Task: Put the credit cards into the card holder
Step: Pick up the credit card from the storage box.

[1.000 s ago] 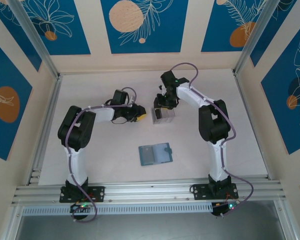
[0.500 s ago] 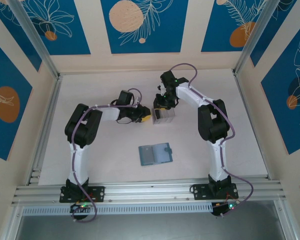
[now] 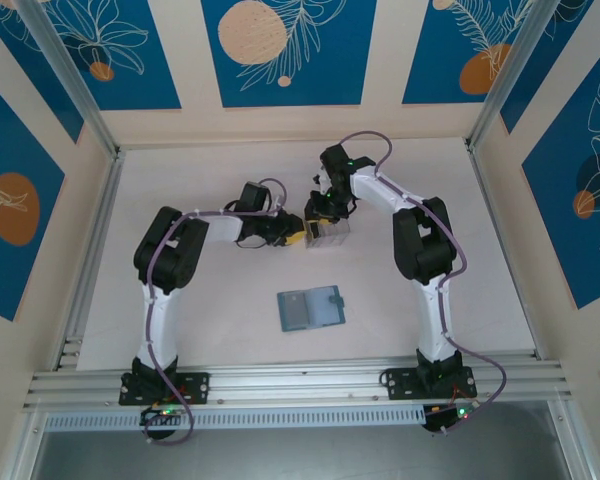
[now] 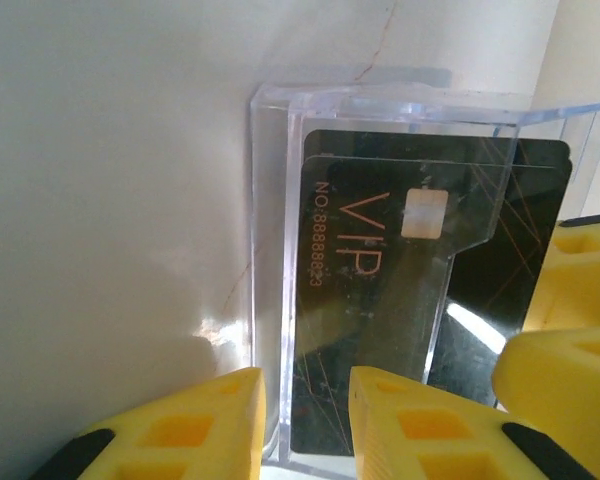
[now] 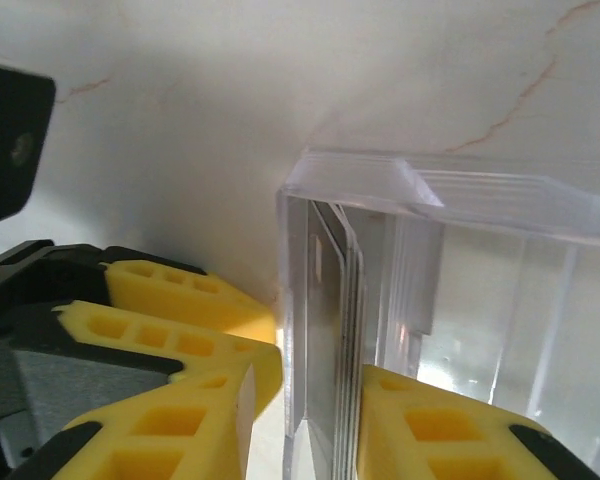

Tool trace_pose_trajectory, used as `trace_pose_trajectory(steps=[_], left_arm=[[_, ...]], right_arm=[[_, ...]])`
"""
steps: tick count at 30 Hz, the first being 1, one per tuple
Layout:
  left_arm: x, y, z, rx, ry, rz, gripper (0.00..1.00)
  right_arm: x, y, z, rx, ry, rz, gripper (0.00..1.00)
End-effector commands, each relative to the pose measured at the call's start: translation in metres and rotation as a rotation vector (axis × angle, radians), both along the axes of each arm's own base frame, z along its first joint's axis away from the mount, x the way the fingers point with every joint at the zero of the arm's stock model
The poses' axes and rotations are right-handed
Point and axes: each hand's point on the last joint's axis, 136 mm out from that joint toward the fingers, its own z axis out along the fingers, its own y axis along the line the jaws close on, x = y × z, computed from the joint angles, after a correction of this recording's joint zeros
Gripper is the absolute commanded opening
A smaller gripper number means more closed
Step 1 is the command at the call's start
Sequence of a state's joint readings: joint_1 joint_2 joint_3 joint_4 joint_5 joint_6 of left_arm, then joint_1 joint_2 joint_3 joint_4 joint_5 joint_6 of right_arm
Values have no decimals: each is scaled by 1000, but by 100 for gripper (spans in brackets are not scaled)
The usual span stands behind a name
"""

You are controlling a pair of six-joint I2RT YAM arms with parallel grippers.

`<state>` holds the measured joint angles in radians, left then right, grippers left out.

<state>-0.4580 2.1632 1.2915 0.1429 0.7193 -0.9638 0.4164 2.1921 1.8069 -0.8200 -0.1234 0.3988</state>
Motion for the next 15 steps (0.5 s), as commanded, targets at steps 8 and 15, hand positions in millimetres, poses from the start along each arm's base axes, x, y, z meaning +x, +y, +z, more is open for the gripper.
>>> trace_pose_trajectory(steps=[8, 15], left_arm=[[-3, -12, -3, -21, 4, -29, 28], [-6, -11, -7, -15, 12, -29, 28]], right_arm=[[-3, 10, 2, 76, 54, 33, 33], [-5, 14, 21, 123, 28, 41, 30]])
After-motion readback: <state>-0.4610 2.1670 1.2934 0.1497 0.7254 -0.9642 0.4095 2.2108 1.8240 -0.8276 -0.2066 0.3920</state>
